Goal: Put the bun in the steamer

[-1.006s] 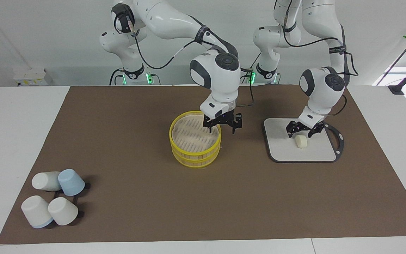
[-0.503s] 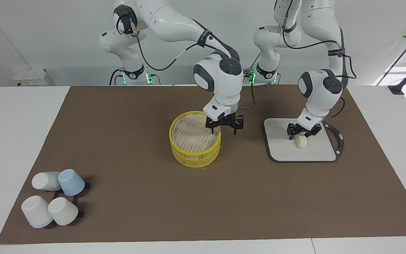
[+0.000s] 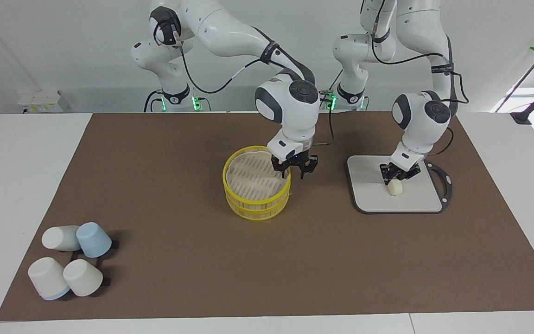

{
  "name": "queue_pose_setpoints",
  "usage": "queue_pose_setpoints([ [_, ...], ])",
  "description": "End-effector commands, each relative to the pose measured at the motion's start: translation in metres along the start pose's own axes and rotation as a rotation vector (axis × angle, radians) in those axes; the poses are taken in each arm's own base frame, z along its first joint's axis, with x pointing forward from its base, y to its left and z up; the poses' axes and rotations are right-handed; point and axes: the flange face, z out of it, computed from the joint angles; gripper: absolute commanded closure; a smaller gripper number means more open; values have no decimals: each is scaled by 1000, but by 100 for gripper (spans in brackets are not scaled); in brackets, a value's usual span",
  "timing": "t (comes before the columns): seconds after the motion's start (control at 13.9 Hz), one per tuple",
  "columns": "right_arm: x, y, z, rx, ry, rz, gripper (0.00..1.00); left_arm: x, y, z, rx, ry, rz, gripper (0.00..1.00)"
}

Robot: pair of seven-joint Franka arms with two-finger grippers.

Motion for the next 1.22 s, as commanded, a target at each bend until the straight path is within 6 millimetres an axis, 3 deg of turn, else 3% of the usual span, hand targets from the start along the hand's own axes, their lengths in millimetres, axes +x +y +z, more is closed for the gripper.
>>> queue_pose_setpoints([
  [0.0, 10, 11, -5, -2, 18, -38, 100, 7, -1, -6, 0, 18, 4, 69],
  [0.14, 23, 22, -7, -21, 28, -46, 100, 16, 0, -18, -13, 20, -7, 69],
  [0.29, 55, 47, -37, -3, 49, -43, 100, 27, 1, -37, -19, -6, -7, 69],
  [0.5, 103, 115, -66, -1, 55, -114, 100, 45, 5, -73, -58, -30, -29, 73],
  [0.72, 132, 175, -90, -10, 85, -144, 100, 62, 30, -108, -96, -36, -55, 73],
  [0.93, 147, 235, -105, -23, 42, -135, 100, 87, 109, -147, -98, -34, -156, 73],
  [1.15, 160, 288, -108, -28, 7, -75, 100, 94, 193, -171, -107, -14, -200, 73],
])
